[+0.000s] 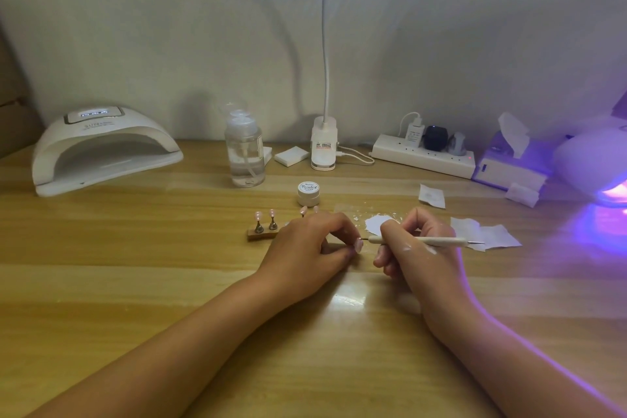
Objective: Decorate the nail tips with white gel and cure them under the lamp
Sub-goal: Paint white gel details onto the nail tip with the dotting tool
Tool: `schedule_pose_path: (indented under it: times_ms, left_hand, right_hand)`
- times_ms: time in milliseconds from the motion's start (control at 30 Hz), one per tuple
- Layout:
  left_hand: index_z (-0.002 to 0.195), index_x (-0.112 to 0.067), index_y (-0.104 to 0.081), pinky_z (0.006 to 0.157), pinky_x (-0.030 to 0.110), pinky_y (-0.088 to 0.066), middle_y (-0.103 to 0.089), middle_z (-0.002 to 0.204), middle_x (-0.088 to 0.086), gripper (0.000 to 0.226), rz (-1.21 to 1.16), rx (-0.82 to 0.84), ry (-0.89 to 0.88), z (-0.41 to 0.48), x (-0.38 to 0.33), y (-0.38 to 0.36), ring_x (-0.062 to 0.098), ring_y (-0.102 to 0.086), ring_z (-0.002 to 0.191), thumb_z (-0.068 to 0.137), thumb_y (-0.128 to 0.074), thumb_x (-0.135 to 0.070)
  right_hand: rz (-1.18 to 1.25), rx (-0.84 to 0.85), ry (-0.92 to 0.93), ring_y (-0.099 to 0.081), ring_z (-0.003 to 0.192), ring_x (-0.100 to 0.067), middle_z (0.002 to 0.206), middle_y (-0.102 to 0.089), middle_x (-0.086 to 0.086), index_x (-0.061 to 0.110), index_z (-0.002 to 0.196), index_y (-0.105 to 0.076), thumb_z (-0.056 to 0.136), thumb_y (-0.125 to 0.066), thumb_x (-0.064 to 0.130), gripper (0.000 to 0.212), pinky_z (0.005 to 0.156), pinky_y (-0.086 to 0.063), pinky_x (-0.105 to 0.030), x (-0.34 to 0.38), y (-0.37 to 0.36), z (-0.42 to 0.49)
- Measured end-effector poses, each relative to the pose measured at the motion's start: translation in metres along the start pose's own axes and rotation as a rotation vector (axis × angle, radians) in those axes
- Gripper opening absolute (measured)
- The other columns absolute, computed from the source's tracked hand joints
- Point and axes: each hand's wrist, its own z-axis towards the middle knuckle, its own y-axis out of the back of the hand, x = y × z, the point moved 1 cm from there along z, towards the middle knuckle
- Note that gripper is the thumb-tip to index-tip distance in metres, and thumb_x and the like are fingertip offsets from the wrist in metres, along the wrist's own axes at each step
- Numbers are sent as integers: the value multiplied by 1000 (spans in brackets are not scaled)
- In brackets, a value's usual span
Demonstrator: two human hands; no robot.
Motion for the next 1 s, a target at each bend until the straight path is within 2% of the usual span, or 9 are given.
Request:
schedule_pose_path:
  times_ms: [67, 233, 400, 533, 1000]
  left_hand:
    - [79, -40, -59, 54, 10, -31, -54, 70, -43, 22, 4, -4, -2, 0, 1, 0, -1, -51, 57, 84, -71, -22]
    - [78, -40, -60, 54, 9, -32, -55, 68, -42, 23, 10, -10, 1, 0, 1, -1, -1, -51, 56, 83, -71, -20]
    - [80, -40, -62, 55, 12, -30, -66, 80, -27, 15, -17, -19, -2, 0, 2, -2, 1, -53, 57, 84, -70, -27]
    - [79, -38, -62, 53, 11, -30, -56, 69, -40, 20, 0, -16, -2, 0, 1, -1, -1, -51, 55, 83, -72, -22]
    - [78, -41, -60, 55, 8, -34, -56, 68, -41, 26, -3, -14, -15, 0, 1, -1, -3, -52, 55, 82, -72, -19]
  right_hand:
    - [-5, 6, 14, -53, 41, -11, 54, -66, -14, 15, 66, -46, 75, -64, 15, 21, 39, -39, -17, -1, 1, 0]
    - [-22, 9, 22, -52, 41, -12, 54, -66, -14, 14, 66, -46, 73, -63, 17, 19, 40, -39, -17, -2, 0, 1]
    - [-12, -10, 15, -53, 41, -11, 53, -66, -14, 14, 66, -46, 65, -61, 24, 18, 41, -40, -18, -1, -1, 1]
    - [-20, 1, 25, -53, 41, -11, 53, -66, -14, 13, 66, -46, 67, -61, 21, 17, 40, -41, -18, -1, -1, 1]
    - [-26, 13, 42, -53, 41, -11, 53, -66, -13, 13, 66, -46, 68, -61, 21, 17, 41, -41, -18, -2, 1, 0]
